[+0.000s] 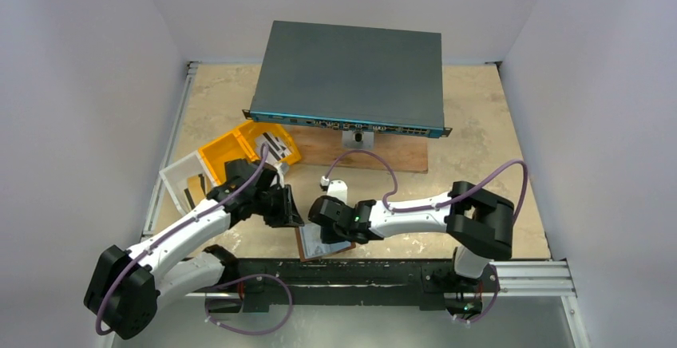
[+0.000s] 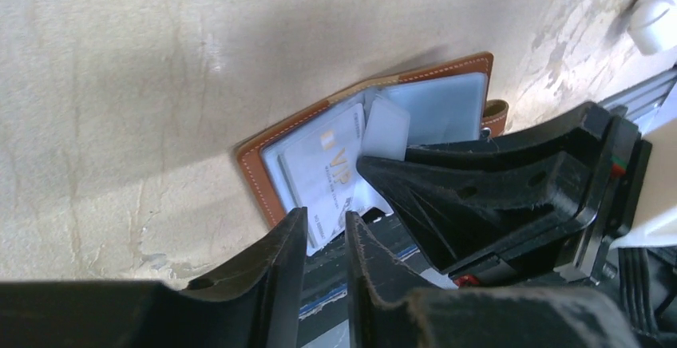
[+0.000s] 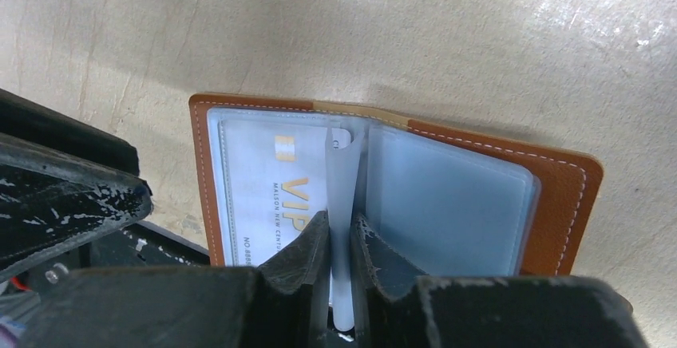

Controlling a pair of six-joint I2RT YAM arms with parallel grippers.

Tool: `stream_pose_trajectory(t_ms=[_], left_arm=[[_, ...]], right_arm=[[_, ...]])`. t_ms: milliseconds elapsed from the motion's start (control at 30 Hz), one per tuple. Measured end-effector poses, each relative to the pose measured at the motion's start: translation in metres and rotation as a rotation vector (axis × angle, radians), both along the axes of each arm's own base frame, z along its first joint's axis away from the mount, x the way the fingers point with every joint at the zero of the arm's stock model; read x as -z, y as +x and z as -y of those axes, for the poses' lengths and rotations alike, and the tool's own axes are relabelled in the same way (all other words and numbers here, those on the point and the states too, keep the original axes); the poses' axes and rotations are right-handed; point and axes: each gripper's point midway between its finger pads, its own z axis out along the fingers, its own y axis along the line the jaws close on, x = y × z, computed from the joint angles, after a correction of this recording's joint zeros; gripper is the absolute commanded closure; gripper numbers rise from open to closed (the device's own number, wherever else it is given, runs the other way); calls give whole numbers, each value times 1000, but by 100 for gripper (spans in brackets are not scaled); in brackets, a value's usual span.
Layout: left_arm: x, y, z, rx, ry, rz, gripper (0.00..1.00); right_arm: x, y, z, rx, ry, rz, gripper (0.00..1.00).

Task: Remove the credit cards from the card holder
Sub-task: Remove the credit card from the card holder.

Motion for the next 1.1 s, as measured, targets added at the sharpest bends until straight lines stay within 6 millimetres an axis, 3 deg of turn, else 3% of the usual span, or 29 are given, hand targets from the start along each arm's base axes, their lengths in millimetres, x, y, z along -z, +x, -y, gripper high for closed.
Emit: stream_pose_trajectory(t_ms=[400, 667, 900, 1100], left_arm=[[8, -3, 37, 123, -84, -29, 99], [29, -8, 56, 184, -89, -78, 100], [42, -7, 63, 183, -91, -114, 100], [43, -6, 66, 180, -98, -115, 100]], right_arm=[[-1, 3, 18, 72, 111, -47, 90], [-1, 9, 30, 131, 190, -78, 89], [-5, 10, 37, 157, 258, -85, 72], [-25, 13, 36, 157, 327, -62, 64]])
